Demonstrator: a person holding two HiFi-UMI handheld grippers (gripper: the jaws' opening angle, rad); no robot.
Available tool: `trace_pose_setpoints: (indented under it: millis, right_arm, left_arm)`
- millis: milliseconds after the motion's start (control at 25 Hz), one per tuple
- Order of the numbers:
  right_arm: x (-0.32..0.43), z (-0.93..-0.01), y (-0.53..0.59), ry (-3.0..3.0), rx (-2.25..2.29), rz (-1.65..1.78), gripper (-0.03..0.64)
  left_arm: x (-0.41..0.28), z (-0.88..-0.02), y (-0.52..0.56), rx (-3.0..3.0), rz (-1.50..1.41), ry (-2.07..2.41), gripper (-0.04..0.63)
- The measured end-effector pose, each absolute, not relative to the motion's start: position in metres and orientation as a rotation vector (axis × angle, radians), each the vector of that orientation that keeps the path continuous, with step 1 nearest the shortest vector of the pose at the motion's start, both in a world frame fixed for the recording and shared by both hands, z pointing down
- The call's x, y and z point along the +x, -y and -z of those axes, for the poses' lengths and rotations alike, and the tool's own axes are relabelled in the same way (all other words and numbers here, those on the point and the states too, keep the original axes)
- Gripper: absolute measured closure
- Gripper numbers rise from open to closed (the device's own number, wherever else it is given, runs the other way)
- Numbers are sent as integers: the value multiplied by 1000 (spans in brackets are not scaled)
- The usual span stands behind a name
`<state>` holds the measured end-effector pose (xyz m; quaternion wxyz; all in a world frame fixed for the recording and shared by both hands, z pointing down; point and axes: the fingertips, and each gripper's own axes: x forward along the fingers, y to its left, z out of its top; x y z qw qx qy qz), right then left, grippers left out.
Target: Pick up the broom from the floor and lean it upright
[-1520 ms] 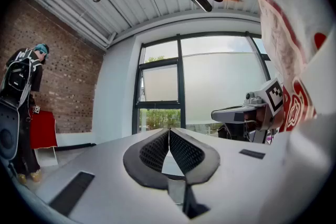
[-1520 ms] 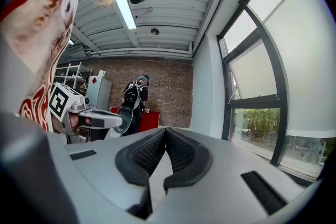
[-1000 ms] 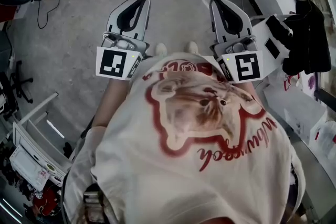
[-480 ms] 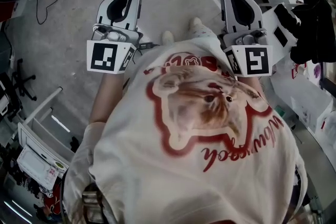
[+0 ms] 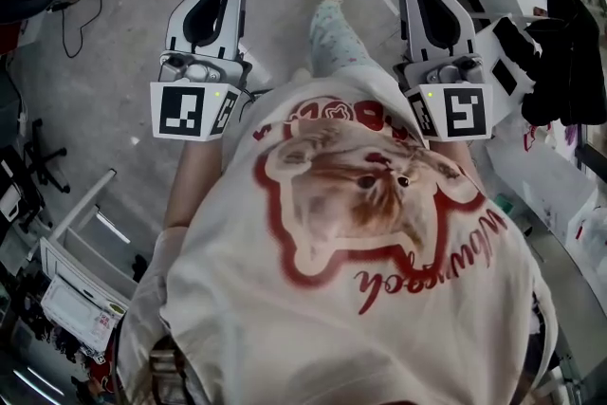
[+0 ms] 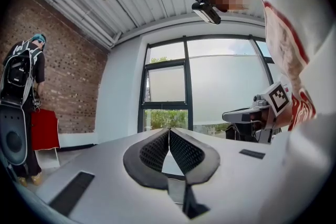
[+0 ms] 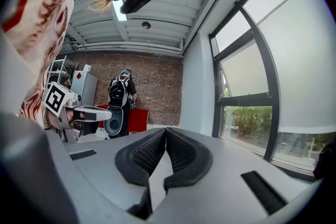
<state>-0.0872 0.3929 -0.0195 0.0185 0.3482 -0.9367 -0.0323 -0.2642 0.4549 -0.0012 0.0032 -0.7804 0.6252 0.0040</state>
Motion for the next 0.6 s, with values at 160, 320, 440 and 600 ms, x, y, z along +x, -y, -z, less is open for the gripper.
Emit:
trace_pose_setpoints:
  millis: [160, 320, 440, 600]
  right_arm:
    - [-101, 12, -335, 2916, 1066, 111, 592]
    - [-102, 13, -256, 2926, 1057, 153, 592]
    - [-102, 22, -192, 2941, 1077, 162, 592]
    - [-99, 35, -104, 2949, 1130, 160, 592]
  left_arm:
    - [-282, -2, -404, -2433, -5, -1969, 572]
    - [-287, 6, -330, -2405, 12, -1960, 572]
    - [-287, 17, -266, -2399, 37, -1939, 571]
    - [-283, 40, -179, -2405, 51, -1872, 572]
